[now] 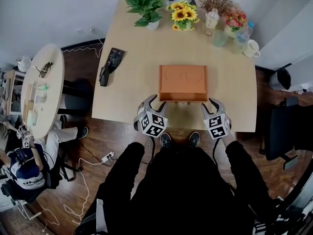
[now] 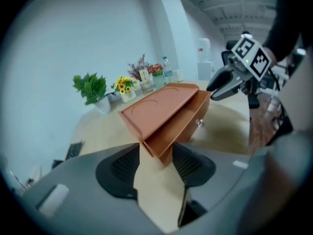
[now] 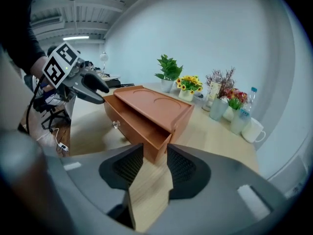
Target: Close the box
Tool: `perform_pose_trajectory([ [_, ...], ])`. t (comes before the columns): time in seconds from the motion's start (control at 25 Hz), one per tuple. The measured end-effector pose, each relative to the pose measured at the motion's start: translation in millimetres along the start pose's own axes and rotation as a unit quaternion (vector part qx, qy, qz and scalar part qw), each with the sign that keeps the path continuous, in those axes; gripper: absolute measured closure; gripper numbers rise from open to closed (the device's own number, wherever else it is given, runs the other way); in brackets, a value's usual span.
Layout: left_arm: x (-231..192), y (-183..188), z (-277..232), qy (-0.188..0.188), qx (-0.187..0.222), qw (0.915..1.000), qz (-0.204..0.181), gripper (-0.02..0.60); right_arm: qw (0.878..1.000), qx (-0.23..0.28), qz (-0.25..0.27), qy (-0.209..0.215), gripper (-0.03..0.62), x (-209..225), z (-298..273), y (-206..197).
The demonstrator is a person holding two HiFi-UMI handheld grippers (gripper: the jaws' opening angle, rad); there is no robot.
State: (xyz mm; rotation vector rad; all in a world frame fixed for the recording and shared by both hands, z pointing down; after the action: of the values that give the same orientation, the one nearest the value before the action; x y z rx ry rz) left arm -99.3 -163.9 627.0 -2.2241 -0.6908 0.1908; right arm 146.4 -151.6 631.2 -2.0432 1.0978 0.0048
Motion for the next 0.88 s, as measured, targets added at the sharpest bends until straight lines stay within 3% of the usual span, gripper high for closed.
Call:
perform_pose_trajectory([
  [0.08,8.3,16.2,13.3,0.022,0.017,0.9954,-0.092,0.380,0.998,0.011,0.063,-0.010,0.408,-2.0,9.6,10.7],
  [0.16,22.9,33.4,16.5,0.014,0.021,0.9803,-0.196,0.379,0.986,0.021,0.165,-0.016,0.375,-7.0,13.2,26.5],
  [0.28,43.5,41.1,-2.9,-0.013,-0.043,0.9408,-0.336,0.377,0.946,0.007,0.324,0.006,0.347,-21.2,-1.9,46.6],
  [0.36,51.2,38.4,-17.9,-0.030,-0.100,0.9170,-0.385,0.332,0.923,-0.018,0.382,0.036,0.299,-27.4,-16.5,53.9],
  [0.44,51.9,33.1,-28.4,-0.036,-0.140,0.9054,-0.399,0.270,0.911,-0.049,0.406,0.060,0.270,-27.9,-28.9,55.8],
  [0.56,43.2,25.8,-41.2,-0.012,-0.175,0.8983,-0.403,0.270,0.896,-0.094,0.429,0.066,0.266,-21.5,-40.6,50.1],
  [0.68,38.5,26.2,-45.3,0.012,-0.170,0.9000,-0.401,0.293,0.891,-0.113,0.436,0.053,0.273,-17.6,-44.2,45.0],
  [0.88,34.4,31.5,-43.8,0.035,-0.140,0.9048,-0.401,0.386,0.881,-0.119,0.458,0.013,0.364,-15.7,-46.8,46.1],
])
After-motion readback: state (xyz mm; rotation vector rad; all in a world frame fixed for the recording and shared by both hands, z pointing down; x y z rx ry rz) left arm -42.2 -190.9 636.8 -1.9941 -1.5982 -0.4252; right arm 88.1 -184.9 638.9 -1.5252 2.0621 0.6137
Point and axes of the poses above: the fingertips, and each gripper's own axes: z backward along the fingers, x to its right, y out of its top, the point moved 6 cm from there along z, backward along the fingers, and after that the axes turned 15 degrees about z, right-handed, at the moved point
